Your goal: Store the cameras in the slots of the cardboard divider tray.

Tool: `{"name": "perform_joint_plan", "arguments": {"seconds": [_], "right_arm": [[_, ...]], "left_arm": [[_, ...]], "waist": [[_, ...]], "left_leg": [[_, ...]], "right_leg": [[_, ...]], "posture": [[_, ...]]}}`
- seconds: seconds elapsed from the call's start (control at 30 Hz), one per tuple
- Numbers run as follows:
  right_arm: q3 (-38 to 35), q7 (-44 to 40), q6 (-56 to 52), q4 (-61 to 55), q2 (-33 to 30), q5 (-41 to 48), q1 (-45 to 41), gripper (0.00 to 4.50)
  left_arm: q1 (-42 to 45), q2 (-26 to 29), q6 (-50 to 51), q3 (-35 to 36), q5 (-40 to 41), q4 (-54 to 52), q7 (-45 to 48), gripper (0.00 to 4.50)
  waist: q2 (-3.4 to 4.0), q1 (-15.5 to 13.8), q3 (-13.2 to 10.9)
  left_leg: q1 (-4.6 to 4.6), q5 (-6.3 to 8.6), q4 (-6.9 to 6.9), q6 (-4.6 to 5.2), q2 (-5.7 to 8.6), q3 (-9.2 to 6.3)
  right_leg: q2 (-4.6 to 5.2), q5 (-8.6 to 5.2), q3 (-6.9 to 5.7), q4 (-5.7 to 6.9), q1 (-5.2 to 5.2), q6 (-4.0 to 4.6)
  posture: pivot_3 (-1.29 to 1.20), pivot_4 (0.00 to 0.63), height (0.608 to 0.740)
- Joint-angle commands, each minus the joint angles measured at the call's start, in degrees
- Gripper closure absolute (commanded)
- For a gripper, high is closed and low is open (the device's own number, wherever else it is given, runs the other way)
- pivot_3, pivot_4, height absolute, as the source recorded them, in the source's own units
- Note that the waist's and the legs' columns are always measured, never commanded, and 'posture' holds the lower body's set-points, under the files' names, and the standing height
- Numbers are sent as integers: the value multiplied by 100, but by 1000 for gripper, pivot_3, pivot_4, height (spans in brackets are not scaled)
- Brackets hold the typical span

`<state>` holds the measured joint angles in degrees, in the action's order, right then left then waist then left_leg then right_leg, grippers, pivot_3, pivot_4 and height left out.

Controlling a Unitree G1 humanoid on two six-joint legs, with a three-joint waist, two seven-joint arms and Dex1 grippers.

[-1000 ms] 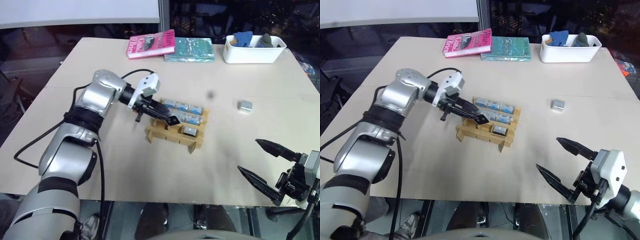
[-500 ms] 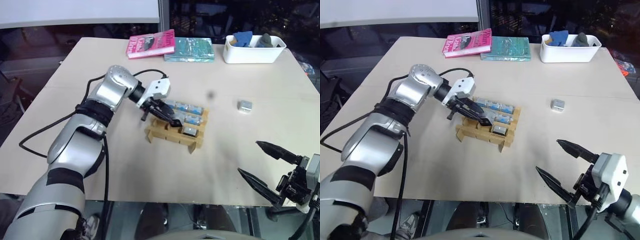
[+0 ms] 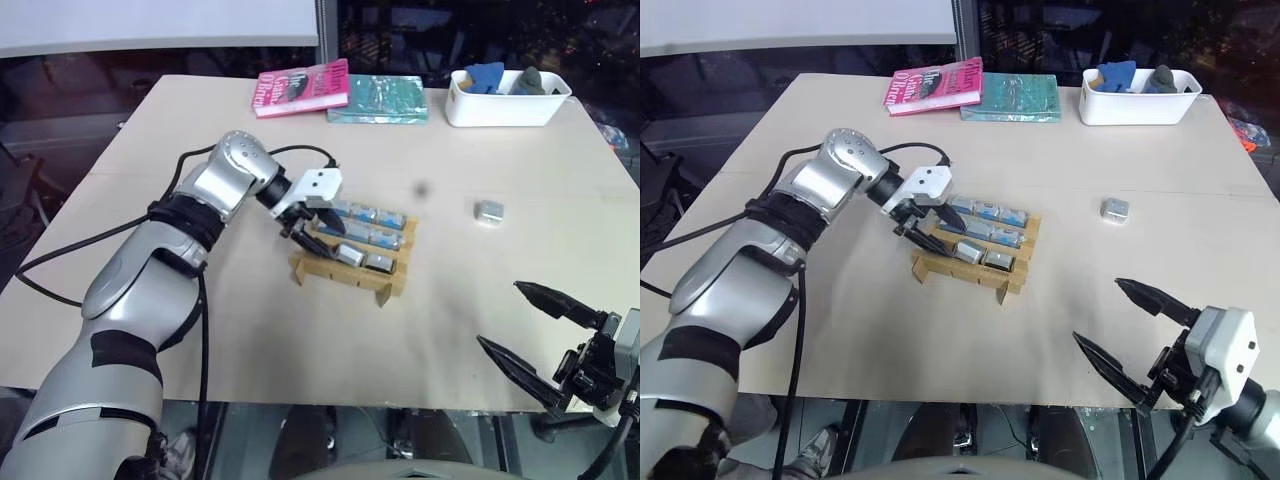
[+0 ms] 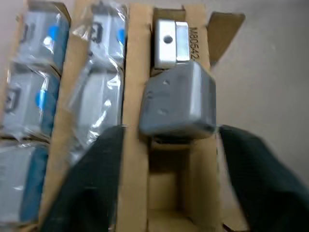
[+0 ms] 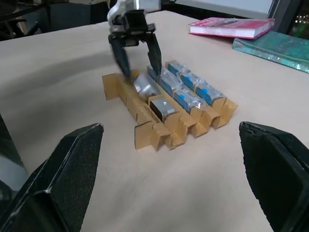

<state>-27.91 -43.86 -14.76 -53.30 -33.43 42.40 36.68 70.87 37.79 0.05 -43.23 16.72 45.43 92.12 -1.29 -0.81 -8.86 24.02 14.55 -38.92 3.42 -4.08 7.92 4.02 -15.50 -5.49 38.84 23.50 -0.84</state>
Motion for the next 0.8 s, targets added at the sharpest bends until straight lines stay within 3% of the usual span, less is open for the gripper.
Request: {"name": "perform_joint_plan", "arguments": {"seconds": [0.03, 0.43, 0.63, 0.8], "right_arm": [[8, 16, 106, -41, -48, -38, -120, 0], [251, 20, 77, 238, -165, -240, -567, 0], [266, 69, 155, 151, -63, -401, -413, 0], [271, 85, 184, 70, 6, -458, -303, 0]], "left_arm": [[115, -18, 14, 383, 128, -213, 38, 15], [-725, 197, 239, 1216, -31, -1733, 9, 15], [-1416, 88, 185, 1665, -571, -2433, -716, 15], [-1577, -115, -339, 1851, -1138, -2190, -1272, 15]], "waist": [[0, -5, 0], [-1, 1, -1], [-1, -6, 0], [0, -12, 0]], "left_leg": [[1, 0, -2, 0, 0, -1], [8, -10, -15, -17, 0, -11], [8, -11, -20, -19, 0, -11], [8, -11, -24, -18, 0, -12]], "right_leg": [[0, 0, -1, 0, 0, 0], [-1, 1, -5, 4, 0, 0], [0, 3, -5, 6, -2, 2], [0, 1, -7, 9, -3, -2]], "posture": [[0, 150, 740], [0, 150, 740], [0, 150, 740], [0, 150, 740]]}}
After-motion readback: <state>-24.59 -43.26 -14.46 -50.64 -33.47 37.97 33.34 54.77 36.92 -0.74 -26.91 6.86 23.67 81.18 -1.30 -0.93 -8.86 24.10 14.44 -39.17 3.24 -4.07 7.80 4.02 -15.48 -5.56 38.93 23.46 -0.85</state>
